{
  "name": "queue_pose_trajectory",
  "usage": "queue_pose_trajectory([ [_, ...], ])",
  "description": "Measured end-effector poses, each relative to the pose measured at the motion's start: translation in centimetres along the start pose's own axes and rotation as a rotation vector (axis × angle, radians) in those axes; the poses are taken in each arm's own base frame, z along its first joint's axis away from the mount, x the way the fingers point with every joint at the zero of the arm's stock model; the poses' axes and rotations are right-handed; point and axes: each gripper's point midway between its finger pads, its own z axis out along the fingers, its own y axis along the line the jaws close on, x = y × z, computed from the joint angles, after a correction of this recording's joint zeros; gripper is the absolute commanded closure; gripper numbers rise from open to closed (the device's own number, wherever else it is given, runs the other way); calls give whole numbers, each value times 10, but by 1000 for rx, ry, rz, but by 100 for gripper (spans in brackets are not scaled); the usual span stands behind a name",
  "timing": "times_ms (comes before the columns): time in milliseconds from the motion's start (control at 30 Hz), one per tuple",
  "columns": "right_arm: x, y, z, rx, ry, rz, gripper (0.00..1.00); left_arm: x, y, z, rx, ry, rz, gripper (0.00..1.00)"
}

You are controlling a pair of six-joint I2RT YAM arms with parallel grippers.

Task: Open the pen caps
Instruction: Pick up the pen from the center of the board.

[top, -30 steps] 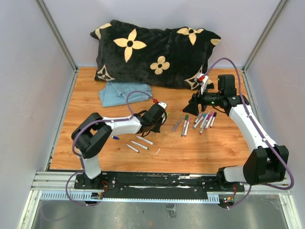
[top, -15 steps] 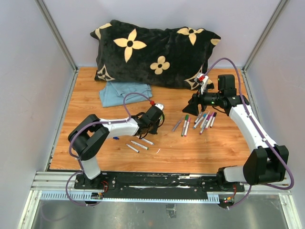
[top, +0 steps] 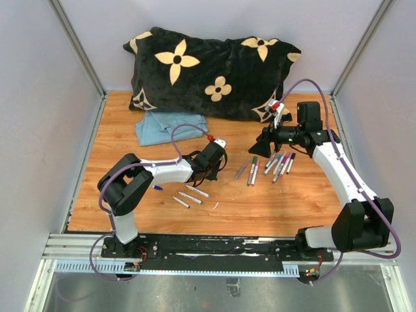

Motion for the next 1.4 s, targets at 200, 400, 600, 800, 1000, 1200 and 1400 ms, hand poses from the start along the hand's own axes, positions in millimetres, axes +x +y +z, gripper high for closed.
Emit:
queue_pose_trajectory([
  [200,0,3,2,-22,-13,9,30,-1,-1,0,2,-3,0,100],
  [400,10,11,11,-90,-48,84,31,-4,-1,-7,13,-15,-12,100],
  [600,15,16,17,-131,-85,163,31,-24,-8,-38,91,-121,-94,100],
  [800,17,18,24,-160,-144,249,32,-38,-16,-70,197,-245,-221,100],
  [1000,19,21,36,-149,-177,340,32,-48,-29,-93,342,-352,-381,100],
  [1200,21,33,56,-134,-200,407,33,-62,-47,-108,458,-424,-509,100],
  [1400,25,28,69,-70,-204,518,36,-74,-66,-127,538,-482,-563,100],
])
